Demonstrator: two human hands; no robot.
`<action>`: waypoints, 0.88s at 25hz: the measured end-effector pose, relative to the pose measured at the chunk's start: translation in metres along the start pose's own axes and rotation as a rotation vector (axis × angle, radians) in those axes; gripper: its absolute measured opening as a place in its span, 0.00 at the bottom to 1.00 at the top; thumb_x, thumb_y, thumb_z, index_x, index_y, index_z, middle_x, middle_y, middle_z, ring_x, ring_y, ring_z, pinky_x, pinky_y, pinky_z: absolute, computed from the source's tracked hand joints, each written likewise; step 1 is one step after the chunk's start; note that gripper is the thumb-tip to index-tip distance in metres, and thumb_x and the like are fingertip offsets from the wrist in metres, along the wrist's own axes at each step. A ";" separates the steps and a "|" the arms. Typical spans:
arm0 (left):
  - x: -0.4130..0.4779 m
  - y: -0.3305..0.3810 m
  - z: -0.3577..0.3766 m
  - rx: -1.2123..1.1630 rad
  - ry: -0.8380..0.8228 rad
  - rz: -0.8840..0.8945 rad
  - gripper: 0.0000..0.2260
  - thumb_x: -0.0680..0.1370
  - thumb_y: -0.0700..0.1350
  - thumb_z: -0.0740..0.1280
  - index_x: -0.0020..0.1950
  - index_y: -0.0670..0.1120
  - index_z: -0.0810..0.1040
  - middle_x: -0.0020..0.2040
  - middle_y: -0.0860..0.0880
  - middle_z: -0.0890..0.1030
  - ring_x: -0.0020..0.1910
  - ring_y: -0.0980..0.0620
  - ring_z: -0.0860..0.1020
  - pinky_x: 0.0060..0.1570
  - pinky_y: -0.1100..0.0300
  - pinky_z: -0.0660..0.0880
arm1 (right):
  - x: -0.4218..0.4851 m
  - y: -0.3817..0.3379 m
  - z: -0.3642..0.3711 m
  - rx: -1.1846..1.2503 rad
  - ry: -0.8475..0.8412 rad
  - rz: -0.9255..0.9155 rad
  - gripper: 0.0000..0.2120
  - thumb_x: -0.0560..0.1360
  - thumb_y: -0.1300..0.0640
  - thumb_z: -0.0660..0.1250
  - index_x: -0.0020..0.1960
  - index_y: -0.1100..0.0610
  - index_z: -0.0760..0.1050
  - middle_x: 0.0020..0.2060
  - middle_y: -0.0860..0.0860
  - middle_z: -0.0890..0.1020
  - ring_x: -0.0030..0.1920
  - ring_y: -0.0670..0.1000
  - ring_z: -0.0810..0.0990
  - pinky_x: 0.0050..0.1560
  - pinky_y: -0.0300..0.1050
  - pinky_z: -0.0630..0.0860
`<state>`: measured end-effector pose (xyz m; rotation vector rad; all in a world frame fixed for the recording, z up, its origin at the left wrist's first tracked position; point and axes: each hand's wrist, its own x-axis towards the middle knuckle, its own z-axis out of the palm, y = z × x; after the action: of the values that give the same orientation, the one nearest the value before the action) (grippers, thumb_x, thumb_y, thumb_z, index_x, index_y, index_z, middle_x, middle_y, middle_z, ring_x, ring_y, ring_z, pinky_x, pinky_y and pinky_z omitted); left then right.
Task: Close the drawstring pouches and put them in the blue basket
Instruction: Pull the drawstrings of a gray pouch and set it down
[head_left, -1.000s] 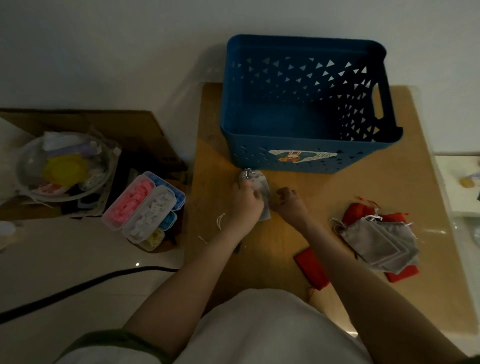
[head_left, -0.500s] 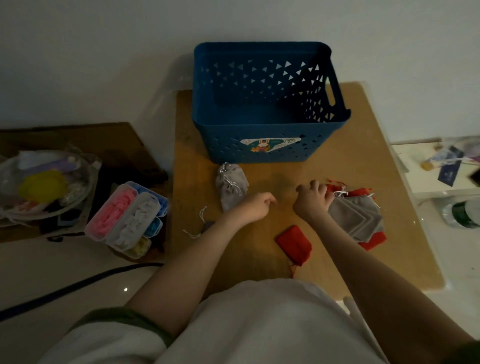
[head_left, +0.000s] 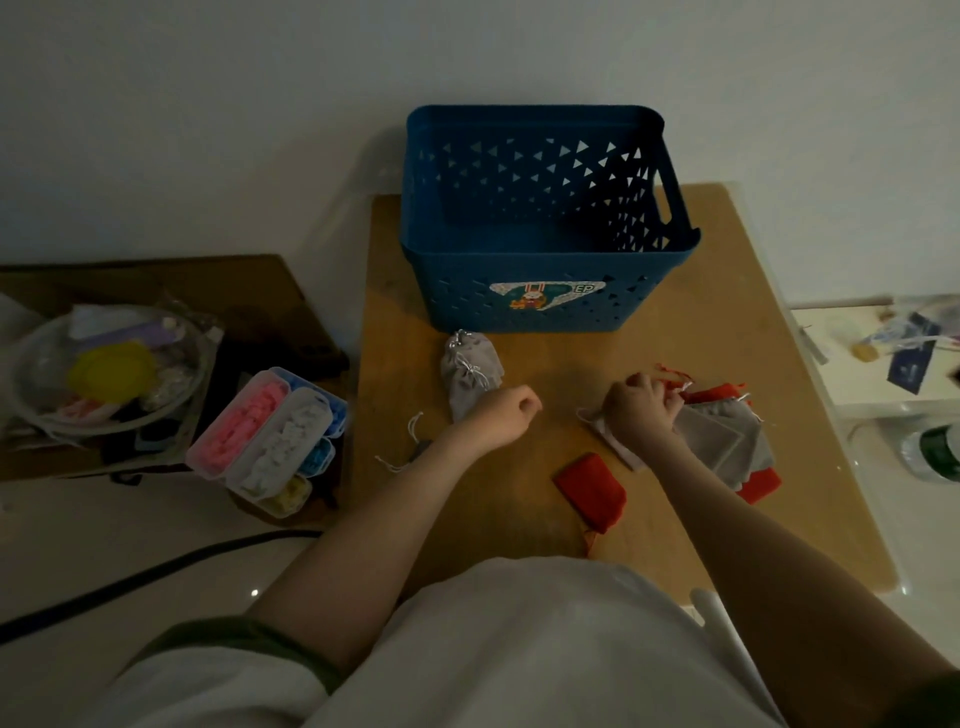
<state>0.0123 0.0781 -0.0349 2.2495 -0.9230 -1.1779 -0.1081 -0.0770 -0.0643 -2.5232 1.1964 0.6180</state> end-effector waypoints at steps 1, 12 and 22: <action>-0.002 -0.001 -0.001 -0.007 0.006 0.005 0.13 0.82 0.43 0.55 0.65 0.48 0.72 0.61 0.48 0.76 0.51 0.52 0.76 0.44 0.62 0.73 | 0.001 -0.010 -0.002 0.004 -0.020 -0.068 0.17 0.77 0.45 0.62 0.62 0.53 0.74 0.64 0.56 0.70 0.67 0.59 0.64 0.68 0.58 0.55; -0.021 -0.037 -0.037 -0.157 0.066 -0.179 0.15 0.82 0.54 0.56 0.59 0.47 0.76 0.54 0.46 0.78 0.52 0.49 0.75 0.50 0.55 0.72 | -0.010 -0.093 -0.029 0.700 -0.250 -0.515 0.06 0.77 0.61 0.65 0.53 0.58 0.76 0.46 0.51 0.78 0.46 0.46 0.74 0.44 0.34 0.71; -0.023 -0.038 -0.057 -1.315 0.249 -0.186 0.13 0.82 0.47 0.59 0.40 0.46 0.76 0.43 0.47 0.74 0.35 0.54 0.68 0.41 0.61 0.65 | 0.001 -0.089 -0.047 0.699 -0.293 -0.338 0.10 0.81 0.55 0.60 0.48 0.58 0.76 0.34 0.50 0.72 0.32 0.46 0.67 0.30 0.37 0.62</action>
<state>0.0642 0.1246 -0.0154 1.3069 0.2117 -1.0381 -0.0258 -0.0419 -0.0180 -1.8932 0.6919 0.3751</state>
